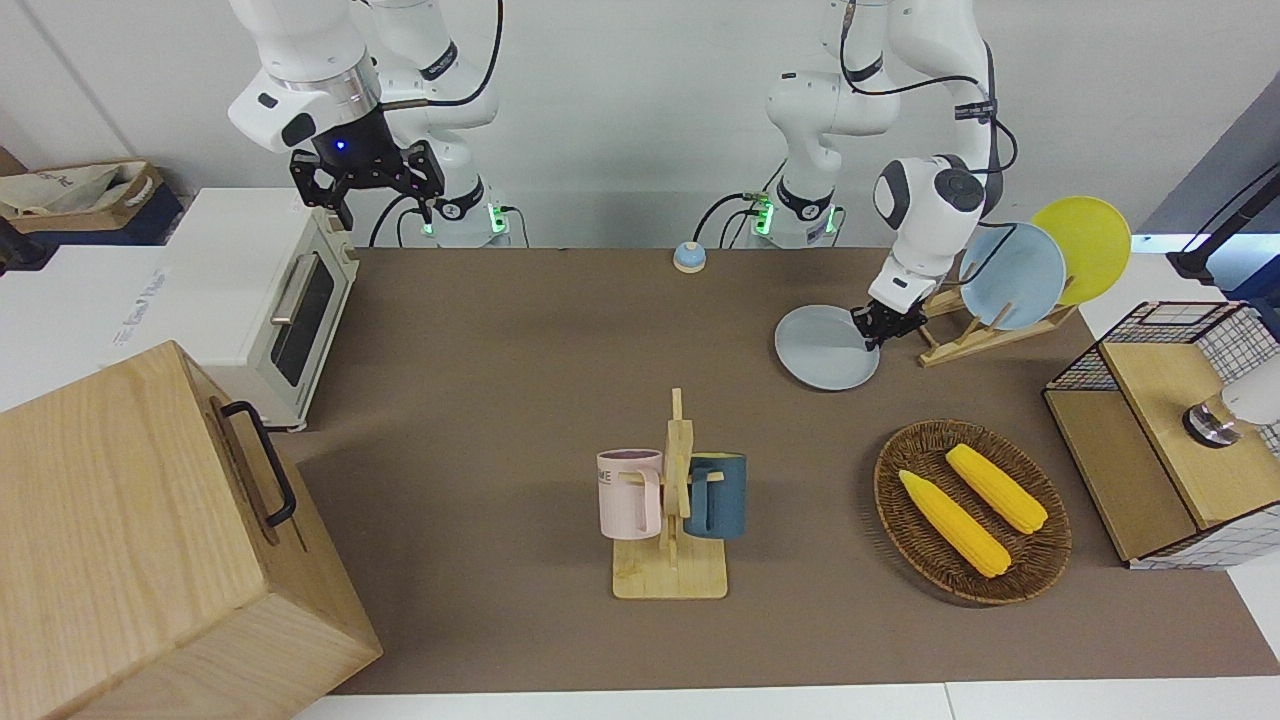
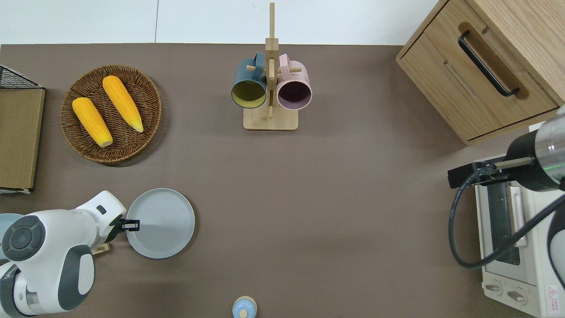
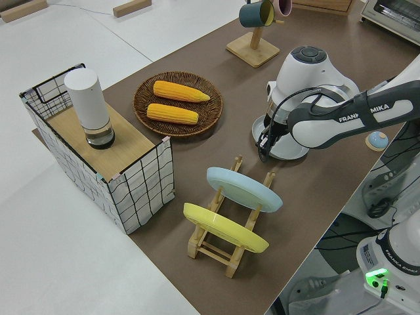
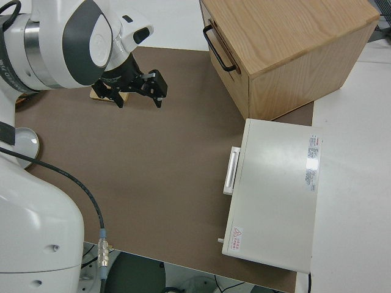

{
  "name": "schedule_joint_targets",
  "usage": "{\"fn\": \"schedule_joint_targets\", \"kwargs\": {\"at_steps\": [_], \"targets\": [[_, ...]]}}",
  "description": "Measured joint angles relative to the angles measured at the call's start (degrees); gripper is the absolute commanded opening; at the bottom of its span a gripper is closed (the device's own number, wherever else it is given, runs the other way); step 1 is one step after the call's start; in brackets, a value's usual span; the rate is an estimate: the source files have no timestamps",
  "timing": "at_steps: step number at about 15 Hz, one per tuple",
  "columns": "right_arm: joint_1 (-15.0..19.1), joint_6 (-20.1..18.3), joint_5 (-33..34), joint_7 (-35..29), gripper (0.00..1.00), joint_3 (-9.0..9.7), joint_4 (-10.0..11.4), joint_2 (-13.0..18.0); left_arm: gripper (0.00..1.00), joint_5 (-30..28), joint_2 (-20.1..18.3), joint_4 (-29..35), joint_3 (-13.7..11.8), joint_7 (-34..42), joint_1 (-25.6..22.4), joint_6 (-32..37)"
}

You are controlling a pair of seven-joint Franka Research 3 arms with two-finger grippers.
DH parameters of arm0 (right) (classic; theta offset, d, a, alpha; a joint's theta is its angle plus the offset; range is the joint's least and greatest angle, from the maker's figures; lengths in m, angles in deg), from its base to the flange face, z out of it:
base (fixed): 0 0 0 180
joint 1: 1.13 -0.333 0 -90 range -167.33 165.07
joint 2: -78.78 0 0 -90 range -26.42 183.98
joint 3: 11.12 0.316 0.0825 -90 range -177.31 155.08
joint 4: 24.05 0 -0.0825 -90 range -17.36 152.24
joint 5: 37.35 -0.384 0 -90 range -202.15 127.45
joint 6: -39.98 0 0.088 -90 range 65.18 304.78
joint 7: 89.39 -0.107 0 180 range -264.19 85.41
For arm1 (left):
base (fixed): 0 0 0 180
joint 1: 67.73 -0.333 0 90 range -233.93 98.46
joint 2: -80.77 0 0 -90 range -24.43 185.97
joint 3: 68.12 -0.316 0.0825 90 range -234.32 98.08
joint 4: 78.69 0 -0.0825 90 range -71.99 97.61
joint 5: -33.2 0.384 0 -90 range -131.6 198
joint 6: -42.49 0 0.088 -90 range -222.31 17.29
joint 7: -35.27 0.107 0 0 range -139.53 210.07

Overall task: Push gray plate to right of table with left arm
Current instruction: 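Push the gray plate with the left gripper across the table toward the toaster oven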

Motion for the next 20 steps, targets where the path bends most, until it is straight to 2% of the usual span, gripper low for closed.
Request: {"fn": "schedule_joint_targets", "kwargs": {"at_steps": [6,12,16,18,20], "targets": [[0.0,0.0,0.0,0.0,0.983,0.00,0.0,0.0,0.00,-0.9,0.0,0.0,0.5,-1.6,1.2,0.0],[0.0,0.0,0.0,0.0,0.983,0.00,0.0,0.0,0.00,-8.8,1.6,-0.8,1.4,-4.8,9.5,-0.8],[0.0,0.0,0.0,0.0,0.983,0.00,0.0,0.0,0.00,-9.8,3.4,-2.5,1.7,-11.4,15.9,-1.8],[0.0,0.0,0.0,0.0,0.983,0.00,0.0,0.0,0.00,-9.8,4.6,-3.9,2.7,-15.7,18.8,-1.9],[0.0,0.0,0.0,0.0,0.983,0.00,0.0,0.0,0.00,-9.8,6.3,-5.8,5.4,-20.0,20.1,-2.0]]}}
